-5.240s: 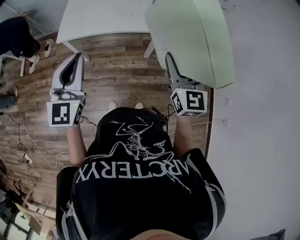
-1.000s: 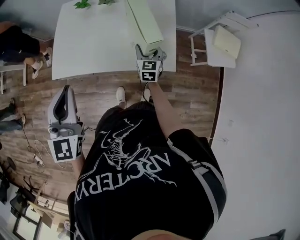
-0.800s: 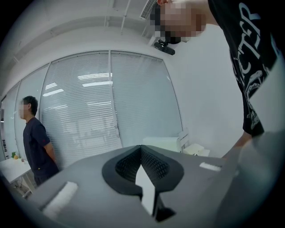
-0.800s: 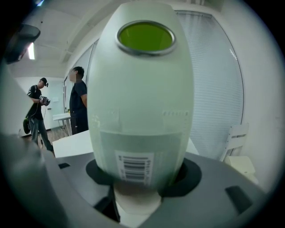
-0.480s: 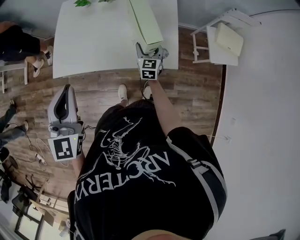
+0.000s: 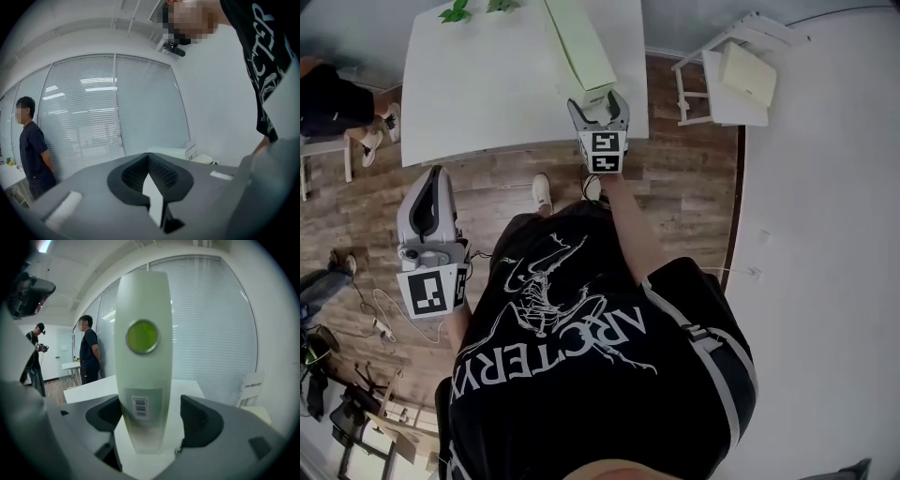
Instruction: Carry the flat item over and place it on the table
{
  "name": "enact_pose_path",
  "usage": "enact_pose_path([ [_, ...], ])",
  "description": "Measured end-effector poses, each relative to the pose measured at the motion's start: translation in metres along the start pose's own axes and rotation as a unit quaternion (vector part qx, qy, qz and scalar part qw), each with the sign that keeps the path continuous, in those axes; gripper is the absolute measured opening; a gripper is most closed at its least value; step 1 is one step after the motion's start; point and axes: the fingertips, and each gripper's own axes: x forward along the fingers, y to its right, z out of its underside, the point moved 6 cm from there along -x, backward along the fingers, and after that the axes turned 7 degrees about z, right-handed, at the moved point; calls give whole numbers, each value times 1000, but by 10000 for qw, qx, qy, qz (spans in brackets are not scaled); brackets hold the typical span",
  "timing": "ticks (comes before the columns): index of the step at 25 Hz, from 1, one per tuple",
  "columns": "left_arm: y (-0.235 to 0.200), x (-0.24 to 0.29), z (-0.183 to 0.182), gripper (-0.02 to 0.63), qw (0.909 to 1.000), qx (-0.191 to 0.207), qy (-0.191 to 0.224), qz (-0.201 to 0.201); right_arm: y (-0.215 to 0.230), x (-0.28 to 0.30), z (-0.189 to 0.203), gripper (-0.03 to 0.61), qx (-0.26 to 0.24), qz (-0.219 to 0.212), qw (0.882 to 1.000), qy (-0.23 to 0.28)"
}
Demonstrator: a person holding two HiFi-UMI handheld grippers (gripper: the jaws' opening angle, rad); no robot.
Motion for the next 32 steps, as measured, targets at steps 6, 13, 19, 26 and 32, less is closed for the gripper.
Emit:
enact_pose_path([
  [6,0,18,2,11,9995,-89,243,174,20,-78,-58,344,12,-620,9969,490],
  [13,-1,37,-1,11,9980,-128,494,360,49,-136,-152,186,-417,-186,9909,1267],
  [19,-10,50,-16,11,9959,11,797,419,46,-168,-204,58,-684,196,9814,1784],
  [26,-14,58,-26,11,9932,66,1021,556,35,-188,-230,17,-899,163,9777,1890],
  [32,-17,62,-32,11,9922,90,1096,593,32,-189,-234,14,-853,128,9787,1863],
])
